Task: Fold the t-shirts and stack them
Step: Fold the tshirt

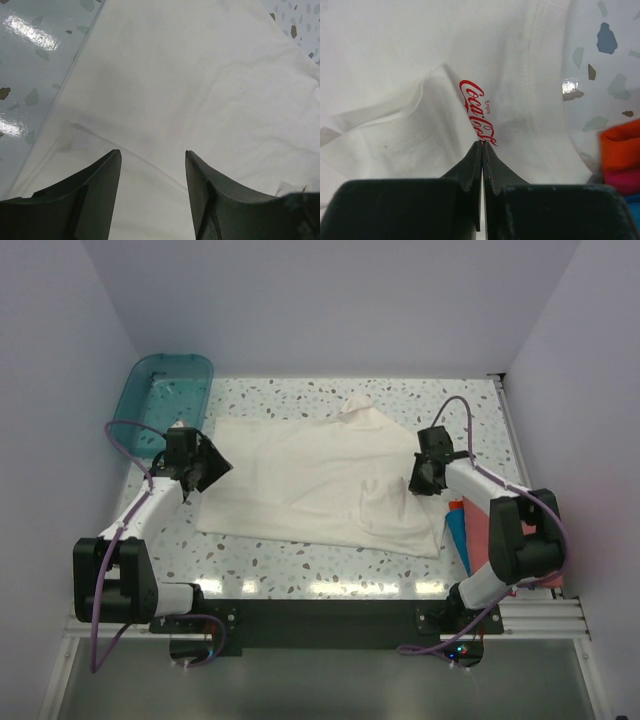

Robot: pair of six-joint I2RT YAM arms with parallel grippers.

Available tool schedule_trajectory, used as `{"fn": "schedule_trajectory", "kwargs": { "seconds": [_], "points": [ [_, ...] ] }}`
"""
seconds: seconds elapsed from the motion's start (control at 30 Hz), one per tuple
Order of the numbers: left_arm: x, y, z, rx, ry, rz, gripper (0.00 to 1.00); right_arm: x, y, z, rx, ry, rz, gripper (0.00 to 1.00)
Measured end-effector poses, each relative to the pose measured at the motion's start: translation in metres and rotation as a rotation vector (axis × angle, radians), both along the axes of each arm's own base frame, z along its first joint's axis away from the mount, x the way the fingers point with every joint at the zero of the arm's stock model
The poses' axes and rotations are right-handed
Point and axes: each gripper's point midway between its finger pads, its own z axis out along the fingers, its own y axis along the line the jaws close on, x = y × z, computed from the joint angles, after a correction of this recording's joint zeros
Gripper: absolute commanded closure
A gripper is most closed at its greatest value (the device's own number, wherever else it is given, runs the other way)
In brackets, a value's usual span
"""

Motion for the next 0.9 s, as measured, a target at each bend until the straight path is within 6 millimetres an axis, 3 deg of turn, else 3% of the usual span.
{"fn": "schedule_trajectory", "kwargs": {
  "seconds": [0.27, 0.47, 0.5, 0.53, 0.7, 0.8, 0.9],
  "points": [
    [0.000, 0.000, -0.001, 0.001, 0.002, -0.001, 0.41, -0.002, -0.012, 0.032, -0.029, -0.106, -0.057, 1.00],
    [0.000, 0.000, -0.004, 0.001, 0.012, -0.001, 0.41, -0.014, -0.020, 0.025, -0.056, -0.085, -0.087, 0.99],
    [0.000, 0.000, -0.005, 0.001, 0.015, -0.001, 0.41, -0.017, -0.021, 0.023, -0.058, -0.076, -0.089, 0.95],
    [0.000, 0.000, -0.006, 0.002, 0.017, -0.001, 0.40, -0.018, -0.021, 0.022, -0.060, -0.072, -0.093, 0.83],
    [0.002, 0.000, -0.012, 0.011, 0.030, -0.013, 0.38, -0.018, -0.023, 0.022, -0.064, -0.072, -0.115, 0.49],
    [0.011, 0.001, -0.014, 0.020, 0.041, -0.023, 0.38, -0.017, -0.022, 0.026, -0.063, -0.069, -0.110, 0.47],
    [0.034, 0.002, -0.009, 0.043, 0.034, -0.038, 0.38, 0.003, -0.017, 0.043, -0.050, -0.098, -0.100, 0.47]
  ]
}}
